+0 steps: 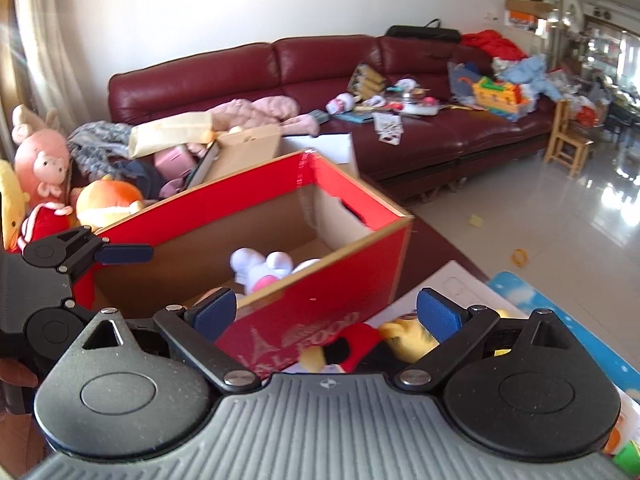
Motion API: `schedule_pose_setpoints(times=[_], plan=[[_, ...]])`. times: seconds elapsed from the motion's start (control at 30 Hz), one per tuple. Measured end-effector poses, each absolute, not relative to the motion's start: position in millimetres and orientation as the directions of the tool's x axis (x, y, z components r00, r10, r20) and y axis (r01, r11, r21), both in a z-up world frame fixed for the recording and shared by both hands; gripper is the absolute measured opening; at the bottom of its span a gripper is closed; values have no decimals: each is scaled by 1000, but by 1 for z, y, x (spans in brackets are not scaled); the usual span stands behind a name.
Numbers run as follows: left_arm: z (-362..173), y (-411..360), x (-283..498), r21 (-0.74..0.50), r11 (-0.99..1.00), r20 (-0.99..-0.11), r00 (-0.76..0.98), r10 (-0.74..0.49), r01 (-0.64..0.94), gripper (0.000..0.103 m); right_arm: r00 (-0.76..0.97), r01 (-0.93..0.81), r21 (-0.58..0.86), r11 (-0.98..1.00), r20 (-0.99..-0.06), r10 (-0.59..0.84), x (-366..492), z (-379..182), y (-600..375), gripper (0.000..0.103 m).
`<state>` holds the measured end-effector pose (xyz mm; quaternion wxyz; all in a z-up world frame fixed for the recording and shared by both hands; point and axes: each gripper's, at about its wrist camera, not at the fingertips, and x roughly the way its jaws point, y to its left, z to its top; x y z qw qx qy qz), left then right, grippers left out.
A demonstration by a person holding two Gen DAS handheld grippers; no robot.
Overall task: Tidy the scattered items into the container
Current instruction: 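Move both tools back over the toy heap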
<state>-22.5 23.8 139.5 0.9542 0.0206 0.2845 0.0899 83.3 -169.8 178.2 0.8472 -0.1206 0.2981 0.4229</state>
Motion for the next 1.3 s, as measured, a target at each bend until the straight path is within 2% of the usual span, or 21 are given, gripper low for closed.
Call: schedule_pose_setpoints(times=[0.37,0.57,0.93,1.13,1.3], plan=[[121,-54,4,162,987,-564,822,75,22,102,586,-669,64,740,-567,579,84,182,-269,99],[102,-71,12,169,983,-604,795,49,68,102,623,-557,145,818,-578,527,92,163,-315,100],[58,-81,25,153,984,-692,721,38,95,102,609,-368,235,900,-670,424,91,90,-365,100],[38,-101,31,118,978,-727,686,-35,174,102,615,-273,223,936,-708,348,73,68,-400,100],[25,-137,36,93,945,-733,664,-148,313,102,638,-143,224,964,-724,263,49,61,-446,100]])
